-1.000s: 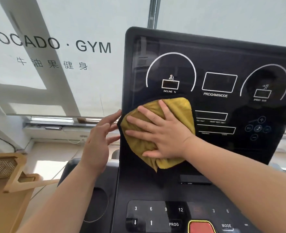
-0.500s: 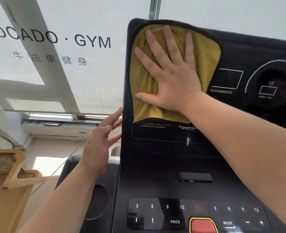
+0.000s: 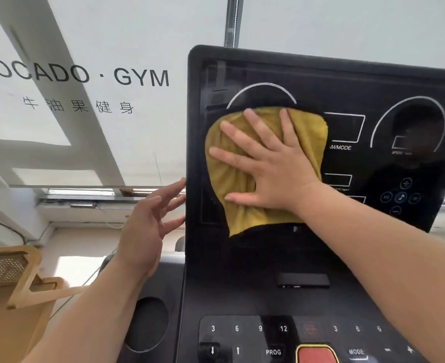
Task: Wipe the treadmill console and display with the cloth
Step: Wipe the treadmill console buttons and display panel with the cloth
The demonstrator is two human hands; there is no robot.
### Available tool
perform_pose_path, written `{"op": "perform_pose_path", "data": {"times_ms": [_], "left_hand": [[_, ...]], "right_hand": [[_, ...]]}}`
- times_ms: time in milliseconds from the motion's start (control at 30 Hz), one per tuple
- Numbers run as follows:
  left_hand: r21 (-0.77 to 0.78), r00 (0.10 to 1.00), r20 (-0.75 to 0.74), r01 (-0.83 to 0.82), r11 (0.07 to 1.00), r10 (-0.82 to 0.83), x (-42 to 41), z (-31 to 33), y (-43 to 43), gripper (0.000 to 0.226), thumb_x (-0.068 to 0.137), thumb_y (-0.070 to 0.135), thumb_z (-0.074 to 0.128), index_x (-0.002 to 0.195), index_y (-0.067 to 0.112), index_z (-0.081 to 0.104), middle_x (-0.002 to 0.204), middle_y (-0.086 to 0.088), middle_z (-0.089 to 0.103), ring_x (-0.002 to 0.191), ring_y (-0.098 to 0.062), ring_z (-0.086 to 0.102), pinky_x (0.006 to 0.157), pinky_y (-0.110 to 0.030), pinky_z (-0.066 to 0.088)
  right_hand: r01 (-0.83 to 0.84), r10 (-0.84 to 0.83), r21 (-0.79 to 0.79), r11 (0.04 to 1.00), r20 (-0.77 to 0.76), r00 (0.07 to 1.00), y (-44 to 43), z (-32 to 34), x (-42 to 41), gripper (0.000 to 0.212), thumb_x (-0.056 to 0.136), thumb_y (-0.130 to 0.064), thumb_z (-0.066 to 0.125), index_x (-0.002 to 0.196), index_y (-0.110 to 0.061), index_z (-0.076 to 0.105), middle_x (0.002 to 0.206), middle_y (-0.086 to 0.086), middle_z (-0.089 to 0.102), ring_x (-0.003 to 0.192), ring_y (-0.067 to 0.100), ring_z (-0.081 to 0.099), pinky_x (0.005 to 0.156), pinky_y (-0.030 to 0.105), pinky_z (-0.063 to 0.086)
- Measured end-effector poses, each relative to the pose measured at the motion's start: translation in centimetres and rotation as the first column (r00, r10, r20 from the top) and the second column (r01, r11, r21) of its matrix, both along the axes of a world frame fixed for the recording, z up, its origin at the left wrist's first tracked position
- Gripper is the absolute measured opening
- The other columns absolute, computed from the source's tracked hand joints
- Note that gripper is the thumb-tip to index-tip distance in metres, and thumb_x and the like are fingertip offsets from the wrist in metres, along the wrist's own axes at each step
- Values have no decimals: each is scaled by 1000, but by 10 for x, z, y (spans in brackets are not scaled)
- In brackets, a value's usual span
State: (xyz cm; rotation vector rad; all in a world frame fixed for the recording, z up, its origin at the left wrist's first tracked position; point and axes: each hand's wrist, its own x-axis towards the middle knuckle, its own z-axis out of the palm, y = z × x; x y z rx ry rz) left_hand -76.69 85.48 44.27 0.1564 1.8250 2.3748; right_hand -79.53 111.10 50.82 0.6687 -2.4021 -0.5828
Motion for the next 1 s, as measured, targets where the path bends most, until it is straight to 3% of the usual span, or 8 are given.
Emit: {"op": "perform_pose_path", "data": {"times_ms": [100,200,333,567,700,833,1000], "left_hand": [[5,1000,-13,-9,1000,9,4,-2,2,59,89,32,29,134,17,64,139,6,65,133,-13,56,110,-59,41],[3,999,-41,-2,1000,2,11,-3,8,59,89,30,28,136,24,61,141,12,63,136,-7,51,113,-53,39],[-24,997,-73,-3,1000,1,14,-6,11,61,89,31,25,141,25,57,143,14,61,137,-3,49,111,-46,40],[-30,993,-66,-96,995,94,9,-4,13,57,92,38,23,127,30,67,133,11,68,129,-10,58,104,-54,45],[-50,994,-61,-89,995,86,12,-1,14,56,94,38,24,131,31,65,136,12,65,131,-7,55,108,-55,43],[-65,994,-76,-79,995,74,18,-1,16,54,94,35,26,134,33,61,138,16,63,133,-3,53,111,-51,41],[-187,987,-157,-71,980,41,24,3,20,56,92,27,32,143,33,53,138,22,61,133,4,50,112,-39,41]], "right_hand": [[120,-123,-98,988,-29,992,12,61,-26,92,84,-90,34,162,-45,13,174,0,4,158,40,1,119,70,-6],[178,-185,-122,977,-51,981,9,75,-32,92,86,-90,31,163,-45,9,174,2,1,158,42,-1,120,71,-3],[197,-212,-202,959,-53,976,-11,41,-20,91,88,-88,33,164,-41,13,173,6,6,157,44,3,121,71,1],[34,-29,-55,998,83,996,-37,-57,27,88,90,-82,37,164,-41,11,174,-1,0,158,37,-6,122,68,-6],[-47,44,25,999,108,993,-26,-74,39,78,96,-73,39,163,-41,15,174,-4,3,159,33,-4,123,66,-7],[-93,88,101,990,54,995,-3,-28,13,82,94,-79,34,163,-41,15,173,-4,6,159,32,0,124,63,-7],[96,-109,-139,986,-86,990,7,52,-27,88,89,-82,38,163,-39,19,173,1,11,158,39,7,122,69,1]]}}
